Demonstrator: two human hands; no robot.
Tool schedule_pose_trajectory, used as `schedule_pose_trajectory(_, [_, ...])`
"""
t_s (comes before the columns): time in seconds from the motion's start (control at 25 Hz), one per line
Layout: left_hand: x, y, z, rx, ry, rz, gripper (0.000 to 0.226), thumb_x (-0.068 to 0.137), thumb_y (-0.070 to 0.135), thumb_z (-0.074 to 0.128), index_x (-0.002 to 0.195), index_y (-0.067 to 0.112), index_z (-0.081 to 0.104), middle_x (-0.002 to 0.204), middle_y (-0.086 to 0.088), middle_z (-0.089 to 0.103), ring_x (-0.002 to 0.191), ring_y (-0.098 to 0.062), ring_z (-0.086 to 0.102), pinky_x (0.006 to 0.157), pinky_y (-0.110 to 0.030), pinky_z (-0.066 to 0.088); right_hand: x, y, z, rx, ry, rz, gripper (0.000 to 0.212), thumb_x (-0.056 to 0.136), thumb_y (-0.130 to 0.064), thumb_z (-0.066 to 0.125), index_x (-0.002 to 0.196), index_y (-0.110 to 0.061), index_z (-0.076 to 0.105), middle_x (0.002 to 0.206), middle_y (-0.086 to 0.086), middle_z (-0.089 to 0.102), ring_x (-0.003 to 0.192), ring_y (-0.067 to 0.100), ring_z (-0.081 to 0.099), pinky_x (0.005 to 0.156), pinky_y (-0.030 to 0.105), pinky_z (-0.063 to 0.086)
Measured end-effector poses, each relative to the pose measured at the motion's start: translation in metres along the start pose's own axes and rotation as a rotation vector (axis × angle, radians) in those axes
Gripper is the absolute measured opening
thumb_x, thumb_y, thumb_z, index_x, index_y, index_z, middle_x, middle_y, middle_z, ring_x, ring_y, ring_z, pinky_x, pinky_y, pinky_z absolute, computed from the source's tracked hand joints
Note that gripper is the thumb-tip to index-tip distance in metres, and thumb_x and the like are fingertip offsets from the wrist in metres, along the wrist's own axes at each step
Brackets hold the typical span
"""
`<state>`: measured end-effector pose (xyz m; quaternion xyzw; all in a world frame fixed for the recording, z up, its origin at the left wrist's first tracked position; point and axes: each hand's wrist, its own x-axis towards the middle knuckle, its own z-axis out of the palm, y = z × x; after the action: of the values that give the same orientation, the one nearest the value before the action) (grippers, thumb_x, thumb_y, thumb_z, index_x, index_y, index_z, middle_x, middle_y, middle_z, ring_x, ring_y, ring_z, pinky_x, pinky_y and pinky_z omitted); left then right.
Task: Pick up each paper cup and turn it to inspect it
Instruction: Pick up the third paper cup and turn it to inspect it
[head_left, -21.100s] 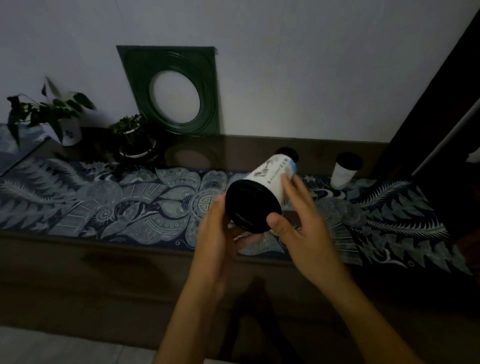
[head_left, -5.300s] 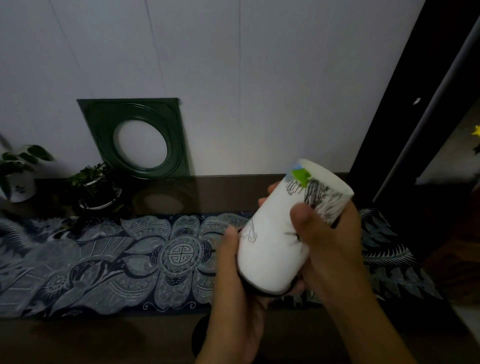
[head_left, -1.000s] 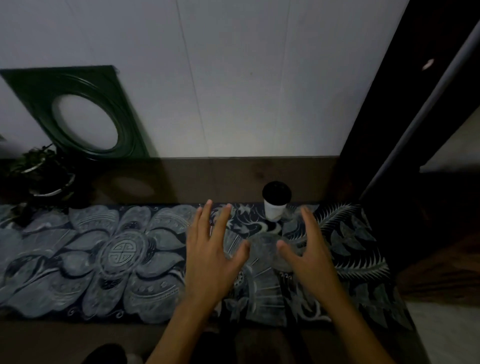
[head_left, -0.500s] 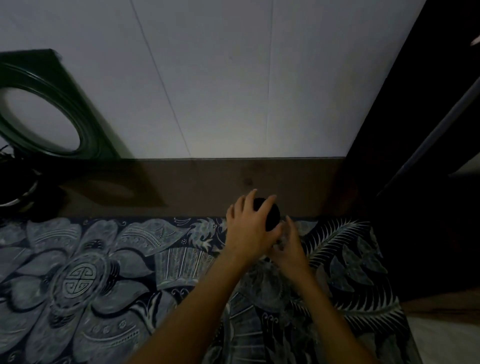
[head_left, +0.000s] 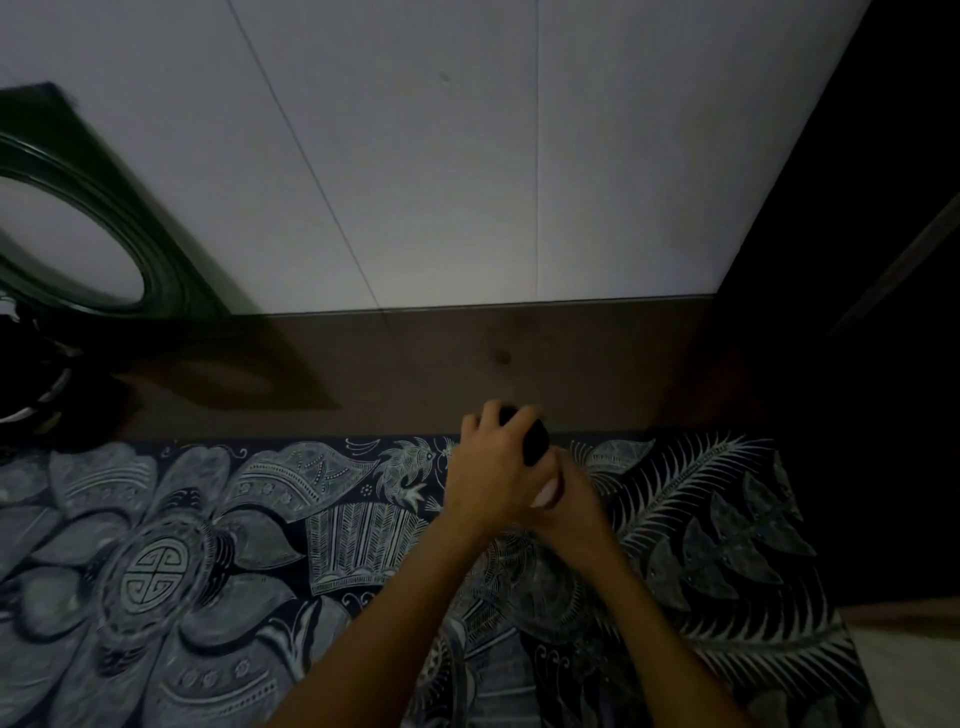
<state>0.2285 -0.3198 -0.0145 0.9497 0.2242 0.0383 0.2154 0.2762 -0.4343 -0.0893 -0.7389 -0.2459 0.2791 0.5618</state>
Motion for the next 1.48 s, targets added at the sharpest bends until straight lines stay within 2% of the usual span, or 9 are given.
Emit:
schedule_pose_trajectory(0.2, [-0.068,0.006,-0.065,-0.783,-0.201,-0.174,0.034,0.099,0.060,0.045,0.125,0.044,0.059,0.122,0.003,0.062,0.094,-0.003,0.066,0.074,-0.017,0.055,-0.091,-0.048,-0.038,-0.221,-0.036,-0.015,0.079,0.057,-0.052,0.084,0.126,-0.052,0.045,0.123,-0.020,0.056,0.105,-0.003,0.060,0.079,0.029,0.059])
schedule_pose_trajectory(0.32, [-0.128,0.026,-0.095,-0.995,-0.169,-0.138,0.042,0.098,0.066,0.036,0.123,0.050,0.065,0.131,0.011,0.068,0.111,-0.009,0.067,0.094,-0.034,0.057,-0.155,-0.093,-0.052,-0.323,-0.027,-0.042,0.089,0.052,-0.070,0.078,0.131,-0.051,0.042,0.121,-0.025,0.056,0.103,-0.005,0.059,0.077,0.026,0.057])
schedule_pose_trajectory(0.56, [-0.209,0.082,-0.135,-1.221,0.073,-0.165,0.048,0.091,0.039,0.037,0.109,0.020,0.077,0.114,-0.006,0.078,0.105,-0.031,0.071,0.079,-0.038,0.060,-0.256,-0.182,-0.067,-0.528,0.030,-0.251,0.084,0.059,-0.073,0.068,0.130,-0.069,0.024,0.118,-0.038,0.049,0.102,-0.002,0.059,0.084,0.033,0.056])
schedule_pose_trajectory(0.8, [-0.286,0.114,-0.155,-1.243,0.123,-0.045,0.048,0.089,0.034,0.035,0.106,0.017,0.077,0.113,-0.006,0.078,0.103,-0.025,0.071,0.080,-0.030,0.057,-0.338,-0.221,-0.066,-0.670,0.098,-0.487,0.093,0.064,-0.065,0.069,0.145,-0.041,0.032,0.127,-0.028,0.055,0.103,0.002,0.064,0.082,0.035,0.058])
schedule_pose_trajectory(0.96, [-0.315,0.116,-0.163,-1.122,0.136,0.038,0.047,0.092,0.034,0.036,0.109,0.018,0.076,0.115,0.004,0.077,0.105,-0.014,0.071,0.088,-0.029,0.056,-0.363,-0.228,-0.059,-0.294,-0.024,-0.156,0.088,0.054,-0.057,0.079,0.135,-0.053,0.046,0.116,-0.026,0.067,0.103,-0.004,0.066,0.082,0.020,0.054])
schedule_pose_trajectory(1.2, [-0.343,0.117,-0.163,-1.149,0.175,0.147,0.048,0.086,0.045,0.045,0.110,0.016,0.075,0.120,0.005,0.075,0.107,-0.016,0.070,0.090,-0.031,0.057,-0.384,-0.243,-0.061,0.476,-0.278,0.253,0.041,0.066,-0.033,0.082,0.106,-0.027,0.074,0.097,0.019,0.076,0.056,0.025,0.072,0.041,0.025,0.053])
schedule_pose_trajectory(1.28, [-0.343,0.114,-0.164,-1.178,0.204,0.106,0.040,0.085,0.039,0.049,0.100,0.016,0.078,0.113,0.001,0.077,0.102,-0.020,0.071,0.084,-0.033,0.058,-0.390,-0.241,-0.060,0.210,-0.224,0.091,0.060,0.063,-0.050,0.081,0.119,-0.040,0.064,0.115,0.002,0.073,0.075,0.008,0.073,0.054,0.020,0.055])
schedule_pose_trajectory(1.4, [-0.341,0.114,-0.168,-1.173,0.246,-0.006,0.032,0.084,0.029,0.049,0.088,0.020,0.080,0.099,0.000,0.080,0.091,-0.019,0.073,0.071,-0.025,0.058,-0.399,-0.230,-0.056,-0.830,0.005,-0.427,0.089,0.062,-0.073,0.062,0.142,-0.051,0.029,0.137,-0.032,0.039,0.106,-0.006,0.056,0.081,0.021,0.052])
schedule_pose_trajectory(1.48, [-0.346,0.114,-0.169,-1.154,0.211,0.012,0.032,0.086,0.038,0.052,0.094,0.024,0.080,0.104,0.002,0.079,0.096,-0.019,0.072,0.075,-0.028,0.058,-0.406,-0.229,-0.056,-0.860,0.049,-0.495,0.086,0.063,-0.071,0.064,0.141,-0.055,0.030,0.134,-0.033,0.041,0.106,-0.005,0.060,0.079,0.025,0.056])
